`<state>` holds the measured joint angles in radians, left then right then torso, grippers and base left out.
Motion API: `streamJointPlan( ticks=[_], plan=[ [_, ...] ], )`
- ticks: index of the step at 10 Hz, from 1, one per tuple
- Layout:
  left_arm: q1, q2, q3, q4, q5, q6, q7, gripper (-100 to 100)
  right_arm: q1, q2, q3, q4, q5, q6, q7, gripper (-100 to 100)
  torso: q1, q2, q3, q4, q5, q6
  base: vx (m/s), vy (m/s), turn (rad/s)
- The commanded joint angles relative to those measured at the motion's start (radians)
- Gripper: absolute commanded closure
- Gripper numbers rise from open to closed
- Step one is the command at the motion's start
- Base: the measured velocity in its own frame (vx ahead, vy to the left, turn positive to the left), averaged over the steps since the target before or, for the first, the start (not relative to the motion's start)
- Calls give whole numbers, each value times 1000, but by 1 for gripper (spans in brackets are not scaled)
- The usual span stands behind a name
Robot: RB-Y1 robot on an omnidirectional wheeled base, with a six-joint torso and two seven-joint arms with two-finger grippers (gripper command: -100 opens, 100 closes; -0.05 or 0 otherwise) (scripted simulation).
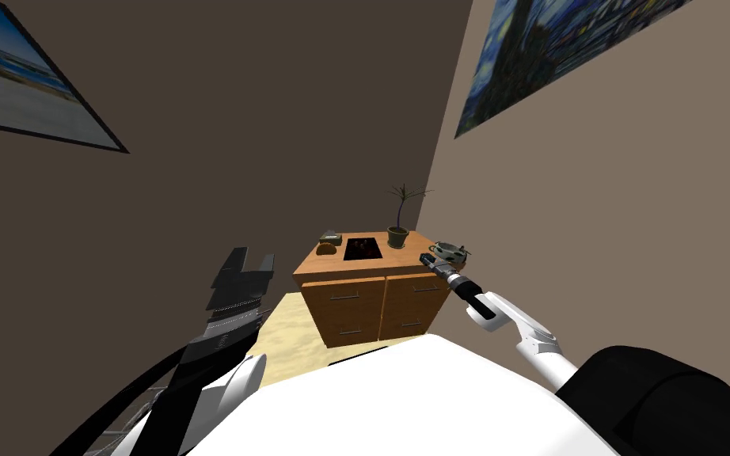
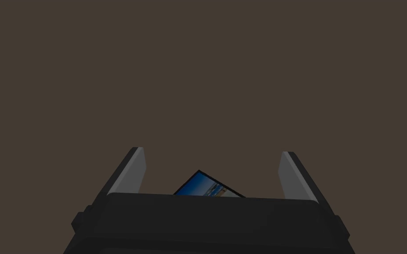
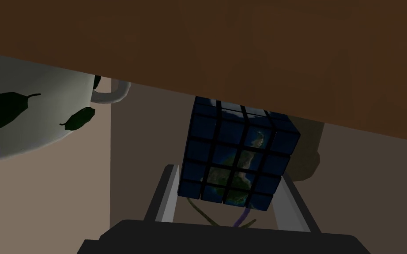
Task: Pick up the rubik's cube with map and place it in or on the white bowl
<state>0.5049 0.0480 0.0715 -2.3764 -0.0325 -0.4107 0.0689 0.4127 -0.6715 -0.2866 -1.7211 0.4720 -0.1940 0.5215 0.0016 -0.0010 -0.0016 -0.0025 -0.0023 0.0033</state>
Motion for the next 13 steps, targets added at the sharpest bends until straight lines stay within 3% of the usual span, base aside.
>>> streamJointPlan(
  ticks=[1, 2, 3, 4, 5, 8, 13],
  plan=[
    [0, 0, 0, 0, 0, 0, 0, 0, 18, 3, 8, -8, 1, -29, 2, 100, 0, 0, 0, 0, 0, 0, 52, 27, -244],
    [0, 0, 0, 0, 0, 0, 0, 0, 14, -2, 3, -11, -1, -14, -1, 100, -1, 1, 0, -1, -1, 1, 19, 14, -55],
    [0, 0, 0, 0, 0, 0, 0, 0, 16, -2, 3, -12, -1, -17, -1, 0, -2, 2, 0, 0, -1, -1, 0, 0, 0],
    [0, 0, 0, 0, 0, 0, 0, 0, 34, -12, 2, -13, -2, -19, -21, 100, -3, 2, 1, 0, -1, -1, -136, 13, -18],
    [0, 0, 0, 0, 0, 0, 0, 0, 34, -12, 2, -13, -2, -19, -21, 100, -3, 11, 4, -1, -4, 2, -183, 6, -12],
    [-1, 0, 0, 0, 0, 0, 0, 0, 69, -53, -10, -14, -4, -21, -83, 100, -8, 23, 9, -4, -11, 6, -181, 4, 5],
    [-1, 0, 0, 0, 0, 0, 0, 0, 119, -126, -36, -14, -10, -19, -186, 100, -17, 20, 8, -4, -13, 6, -149, -79, 24]
  ],
)
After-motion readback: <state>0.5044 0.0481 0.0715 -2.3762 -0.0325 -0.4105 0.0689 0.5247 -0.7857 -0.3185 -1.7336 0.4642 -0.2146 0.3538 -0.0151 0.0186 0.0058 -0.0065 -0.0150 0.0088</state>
